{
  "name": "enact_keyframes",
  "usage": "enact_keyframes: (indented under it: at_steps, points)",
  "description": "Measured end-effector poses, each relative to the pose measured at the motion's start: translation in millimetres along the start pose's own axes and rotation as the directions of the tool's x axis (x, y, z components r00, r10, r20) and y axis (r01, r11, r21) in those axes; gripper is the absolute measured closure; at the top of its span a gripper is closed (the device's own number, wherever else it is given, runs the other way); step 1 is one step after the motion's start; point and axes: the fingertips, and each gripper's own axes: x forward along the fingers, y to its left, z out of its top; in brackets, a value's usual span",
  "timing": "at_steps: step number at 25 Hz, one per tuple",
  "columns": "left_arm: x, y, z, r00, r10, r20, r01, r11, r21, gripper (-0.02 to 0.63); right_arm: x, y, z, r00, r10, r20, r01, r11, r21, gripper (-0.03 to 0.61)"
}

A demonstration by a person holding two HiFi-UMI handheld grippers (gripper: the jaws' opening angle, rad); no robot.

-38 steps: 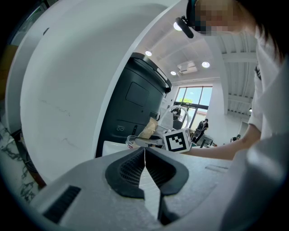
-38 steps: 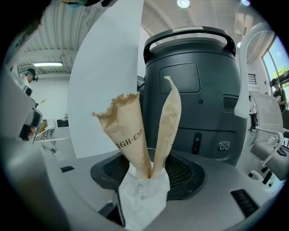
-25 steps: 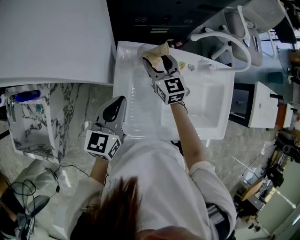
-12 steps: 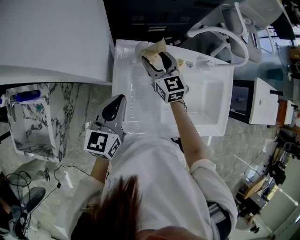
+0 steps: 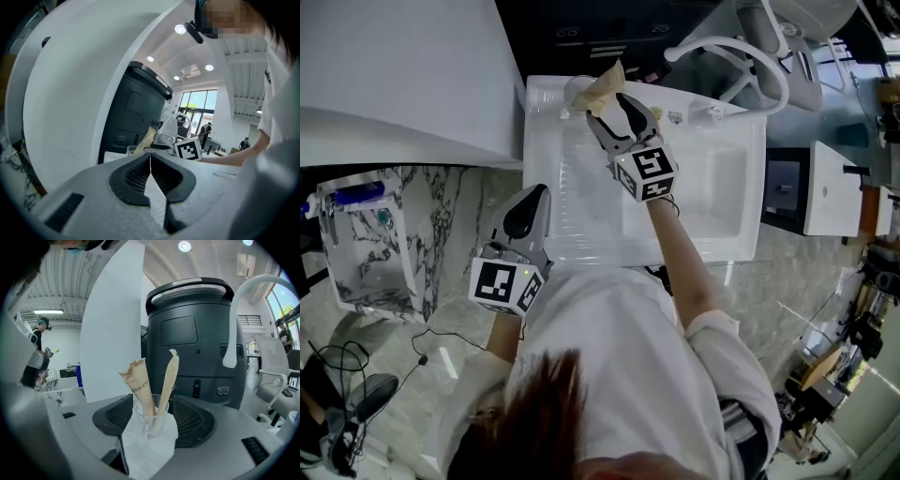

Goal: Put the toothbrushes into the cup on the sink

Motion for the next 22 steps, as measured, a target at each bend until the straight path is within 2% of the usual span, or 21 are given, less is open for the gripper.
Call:
enact_keyframes:
  at_steps: [7, 16, 22]
  points:
    - [-8, -12, 2, 1.0, -0.007, 0.012, 0.007, 1.0, 0.009, 0.598, -19, -1, 9, 1.0, -0.015, 0.017, 0.015, 1.0, -0.005, 0.342]
    - [-22, -25, 17, 0.998, -0.007, 0.055, 0.004, 0.999, 0.05, 0.598, -44, -2, 36, 0.998, 0.006, 0.063, -0.004, 1.0, -0.026, 0.344]
    - [-26, -36, 23, 0.998, -0.008, 0.062, 0.003, 0.997, 0.078, 0.598, -64, -6, 58, 0.996, -0.001, 0.092, 0.006, 0.999, -0.052, 0.384]
